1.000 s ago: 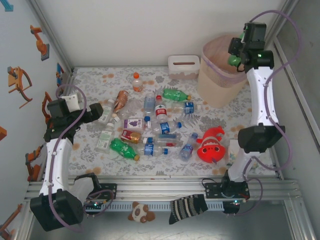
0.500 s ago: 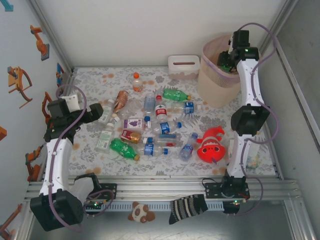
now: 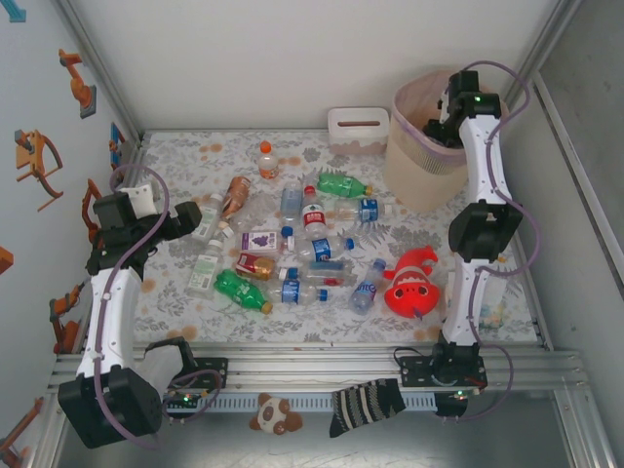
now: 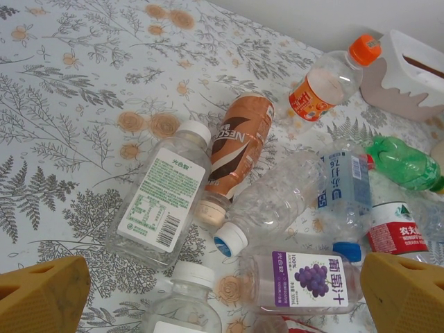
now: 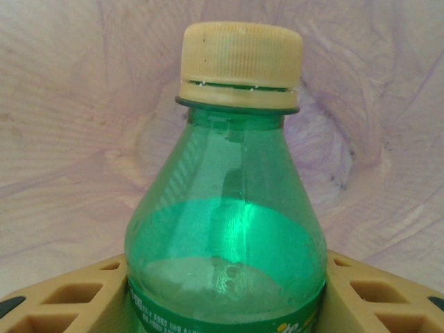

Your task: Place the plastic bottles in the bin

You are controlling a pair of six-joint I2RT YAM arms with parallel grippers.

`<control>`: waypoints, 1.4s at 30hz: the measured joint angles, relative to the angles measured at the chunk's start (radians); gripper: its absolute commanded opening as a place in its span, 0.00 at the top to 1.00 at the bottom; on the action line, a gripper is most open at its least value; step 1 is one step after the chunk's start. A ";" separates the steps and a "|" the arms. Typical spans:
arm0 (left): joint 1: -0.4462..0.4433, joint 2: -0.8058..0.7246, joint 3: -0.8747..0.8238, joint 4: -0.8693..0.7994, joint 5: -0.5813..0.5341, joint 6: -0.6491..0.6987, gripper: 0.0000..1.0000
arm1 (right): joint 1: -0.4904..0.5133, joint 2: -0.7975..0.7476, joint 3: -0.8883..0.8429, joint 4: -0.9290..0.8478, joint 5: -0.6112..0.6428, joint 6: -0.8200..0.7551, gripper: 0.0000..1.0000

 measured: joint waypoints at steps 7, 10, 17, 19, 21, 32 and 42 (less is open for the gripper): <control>0.000 0.018 0.000 0.002 0.003 0.000 0.01 | 0.000 0.000 -0.001 -0.100 -0.082 0.001 0.44; 0.000 0.018 0.000 0.002 0.003 0.000 0.01 | 0.000 -0.001 -0.018 -0.119 -0.101 0.005 0.42; 0.000 0.029 0.000 0.002 0.004 0.000 0.01 | 0.000 0.000 -0.046 -0.117 -0.089 0.019 0.28; 0.000 0.031 0.000 0.002 0.003 0.000 0.01 | 0.000 0.001 -0.046 -0.112 -0.084 0.027 0.23; 0.000 0.031 0.000 0.003 0.003 0.000 0.01 | 0.000 0.005 -0.046 -0.112 -0.081 0.031 0.21; 0.000 0.031 0.000 0.005 0.004 0.000 0.01 | 0.001 -0.004 -0.035 -0.112 -0.067 0.050 0.20; 0.000 0.031 0.000 0.005 0.014 0.000 0.01 | 0.010 -0.202 -0.049 -0.103 -0.040 0.087 0.22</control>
